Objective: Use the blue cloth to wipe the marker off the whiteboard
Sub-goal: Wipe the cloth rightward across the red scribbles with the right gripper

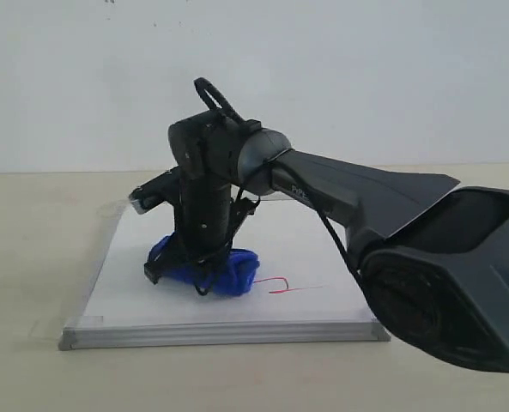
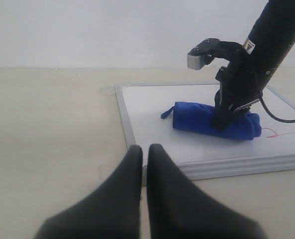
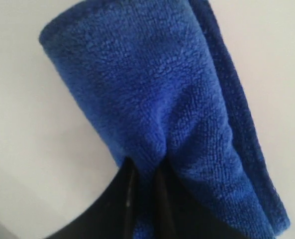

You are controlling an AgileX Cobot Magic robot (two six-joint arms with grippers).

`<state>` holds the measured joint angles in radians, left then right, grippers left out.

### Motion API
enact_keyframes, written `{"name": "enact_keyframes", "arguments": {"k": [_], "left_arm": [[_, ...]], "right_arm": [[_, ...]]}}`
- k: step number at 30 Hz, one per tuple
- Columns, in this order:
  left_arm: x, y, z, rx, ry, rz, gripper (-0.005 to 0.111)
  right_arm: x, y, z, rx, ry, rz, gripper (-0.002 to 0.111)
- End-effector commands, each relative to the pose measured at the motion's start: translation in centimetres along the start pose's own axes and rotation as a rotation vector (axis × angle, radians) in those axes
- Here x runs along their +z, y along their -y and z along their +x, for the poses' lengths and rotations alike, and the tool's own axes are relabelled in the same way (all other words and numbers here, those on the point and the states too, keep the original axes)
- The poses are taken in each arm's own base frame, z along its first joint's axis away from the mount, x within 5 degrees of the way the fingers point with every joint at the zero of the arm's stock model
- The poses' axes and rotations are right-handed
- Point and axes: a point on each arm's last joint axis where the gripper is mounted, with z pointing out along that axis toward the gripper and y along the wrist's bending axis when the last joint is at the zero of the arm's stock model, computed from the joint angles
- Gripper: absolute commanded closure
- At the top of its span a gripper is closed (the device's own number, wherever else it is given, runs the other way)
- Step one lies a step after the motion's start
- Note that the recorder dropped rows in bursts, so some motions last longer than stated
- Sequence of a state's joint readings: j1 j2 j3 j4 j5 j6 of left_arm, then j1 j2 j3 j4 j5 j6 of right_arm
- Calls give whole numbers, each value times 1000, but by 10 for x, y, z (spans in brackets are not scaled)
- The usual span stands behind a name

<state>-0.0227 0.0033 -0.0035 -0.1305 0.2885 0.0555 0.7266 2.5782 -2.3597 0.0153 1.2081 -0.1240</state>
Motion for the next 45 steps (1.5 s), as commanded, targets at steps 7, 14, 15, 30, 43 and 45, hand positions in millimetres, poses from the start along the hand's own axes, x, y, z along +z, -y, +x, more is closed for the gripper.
{"name": "enact_keyframes", "arguments": {"k": [7,14,15,30,43,45], "left_arm": [[0,0,1,5,3,-1,103],[0,0,1,5,3,-1,103],[0,0,1,5,3,-1,103],[0,0,1,5,3,-1,103],[0,0,1,5,3,-1,103],[0,0,1,5,3,-1,103]], "right_arm": [[0,6,2,-34,-38,283,109],[0,10,2,-63,-44,327,109],[0,10,2,-63,-44,327,109],[-13,5,52,-206,-244,281,109],[-8,58,67,29,-260,192,109],[-7,54,66,22,-256,156,109]]}}
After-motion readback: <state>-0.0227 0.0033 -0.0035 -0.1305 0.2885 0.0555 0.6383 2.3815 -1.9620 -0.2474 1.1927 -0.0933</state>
